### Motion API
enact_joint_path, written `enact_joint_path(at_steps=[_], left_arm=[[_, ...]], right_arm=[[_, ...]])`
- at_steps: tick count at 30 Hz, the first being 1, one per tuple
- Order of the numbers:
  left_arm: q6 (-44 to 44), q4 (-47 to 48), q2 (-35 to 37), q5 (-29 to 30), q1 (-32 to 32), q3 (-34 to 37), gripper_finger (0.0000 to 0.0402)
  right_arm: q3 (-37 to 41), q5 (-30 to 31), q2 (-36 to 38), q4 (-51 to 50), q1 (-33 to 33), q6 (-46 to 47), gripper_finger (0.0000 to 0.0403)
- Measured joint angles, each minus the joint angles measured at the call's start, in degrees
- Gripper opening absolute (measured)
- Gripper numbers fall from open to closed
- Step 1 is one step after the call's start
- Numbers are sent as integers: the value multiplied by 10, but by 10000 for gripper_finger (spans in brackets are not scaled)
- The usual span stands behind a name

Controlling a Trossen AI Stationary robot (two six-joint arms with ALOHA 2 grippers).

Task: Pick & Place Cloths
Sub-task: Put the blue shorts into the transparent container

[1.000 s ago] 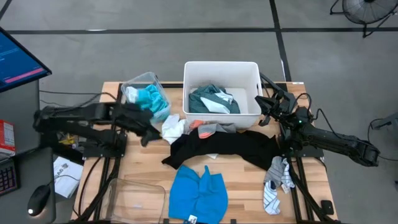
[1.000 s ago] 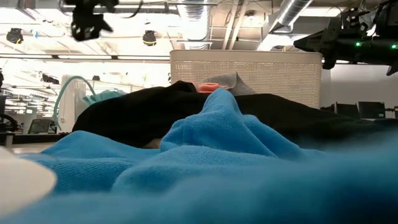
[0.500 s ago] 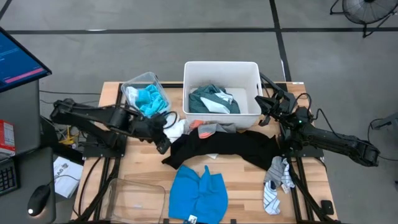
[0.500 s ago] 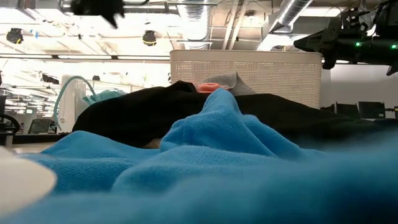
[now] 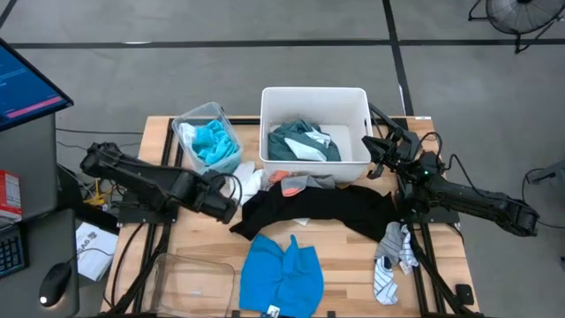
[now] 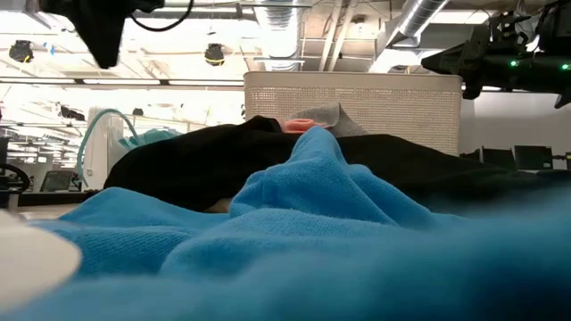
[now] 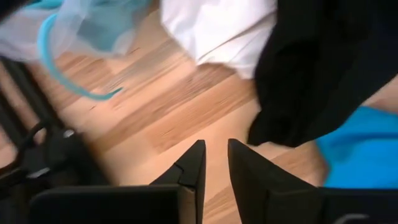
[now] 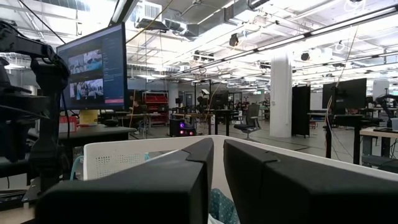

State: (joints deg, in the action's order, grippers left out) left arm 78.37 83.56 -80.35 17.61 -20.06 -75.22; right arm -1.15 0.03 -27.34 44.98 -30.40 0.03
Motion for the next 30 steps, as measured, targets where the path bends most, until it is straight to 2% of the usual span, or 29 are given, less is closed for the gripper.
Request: enact_joint_path(at_steps=[4, 8, 11, 16, 21, 24, 30], left_arm=[[1, 20, 3, 0, -12, 0, 51], [-4, 36, 3, 0, -29, 3, 88], [-15, 36, 6, 0, -40, 25, 133], [-11, 36, 19, 2, -40, 83, 231], [39, 33, 48, 36, -44, 126, 305], [80, 29, 82, 81, -50, 152, 322], [111, -16, 144, 90, -50, 223, 316]], right_arm=[[0, 0, 0, 0, 0, 0, 37], [0, 0, 0, 0, 0, 0, 37], [0, 0, 0, 0, 0, 0, 37], [0, 0, 0, 0, 0, 0, 37], [0, 0, 0, 0, 0, 0, 37], [0, 0, 0, 0, 0, 0, 37], [0, 0, 0, 0, 0, 0, 37]])
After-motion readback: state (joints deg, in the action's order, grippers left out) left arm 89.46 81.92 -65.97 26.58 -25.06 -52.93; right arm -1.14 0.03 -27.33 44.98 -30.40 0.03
